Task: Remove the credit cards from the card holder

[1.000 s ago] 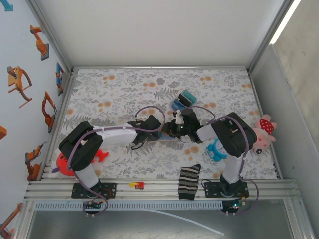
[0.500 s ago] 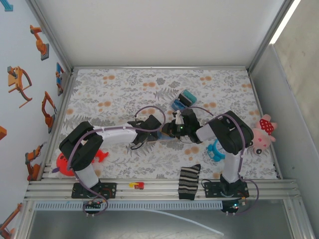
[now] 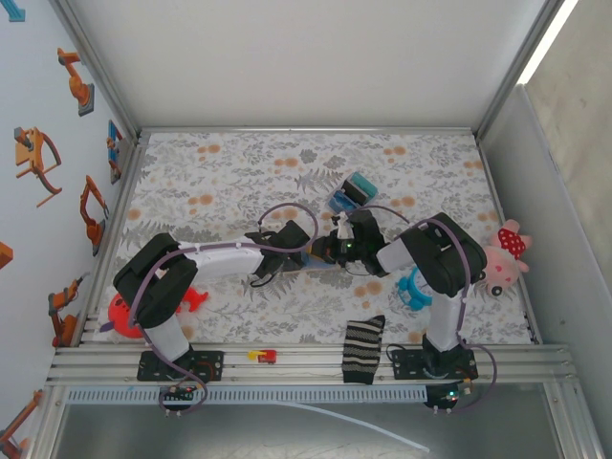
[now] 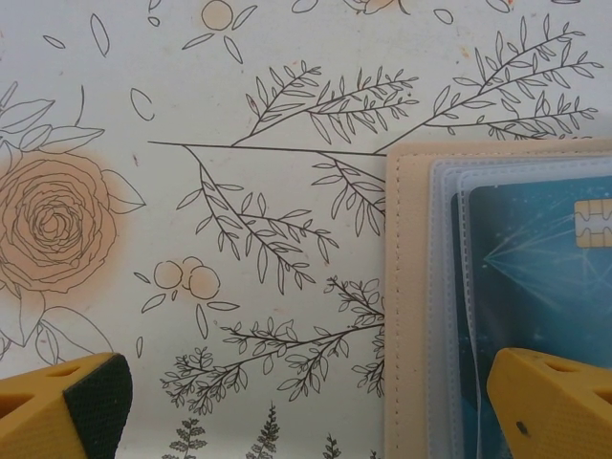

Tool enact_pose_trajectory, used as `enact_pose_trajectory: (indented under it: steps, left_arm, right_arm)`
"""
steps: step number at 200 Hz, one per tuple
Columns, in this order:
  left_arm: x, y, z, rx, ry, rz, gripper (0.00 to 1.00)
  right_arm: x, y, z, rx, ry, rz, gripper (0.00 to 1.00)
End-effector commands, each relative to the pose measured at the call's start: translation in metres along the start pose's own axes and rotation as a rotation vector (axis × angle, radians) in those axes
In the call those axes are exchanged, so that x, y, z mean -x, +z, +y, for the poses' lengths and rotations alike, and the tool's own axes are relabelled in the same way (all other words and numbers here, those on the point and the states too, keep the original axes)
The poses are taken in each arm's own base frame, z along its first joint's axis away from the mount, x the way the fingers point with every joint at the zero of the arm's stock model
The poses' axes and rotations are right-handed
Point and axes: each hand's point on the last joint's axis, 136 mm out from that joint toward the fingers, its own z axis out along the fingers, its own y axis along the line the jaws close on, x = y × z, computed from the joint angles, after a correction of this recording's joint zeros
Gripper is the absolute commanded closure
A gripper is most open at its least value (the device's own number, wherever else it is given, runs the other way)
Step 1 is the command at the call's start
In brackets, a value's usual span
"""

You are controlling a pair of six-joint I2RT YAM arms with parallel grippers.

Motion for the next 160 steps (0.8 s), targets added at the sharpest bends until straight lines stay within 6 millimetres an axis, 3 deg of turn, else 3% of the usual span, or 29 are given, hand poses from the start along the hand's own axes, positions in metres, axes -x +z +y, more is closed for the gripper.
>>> enact_pose_trajectory:
  steps: [1,160]
  left_arm:
    - [-0.027,0.01,0.011,0.055,0.05,0.098,0.03]
    - [-0.025,0.007,0.013,0.06,0.058,0.102,0.03]
  right_arm:
    - [0.001,-0.005,0.015,0.067,-0.027,0.002,1.0]
    - [0.011,-0.02,0.007,0.042,-0.022,-0.064,1.0]
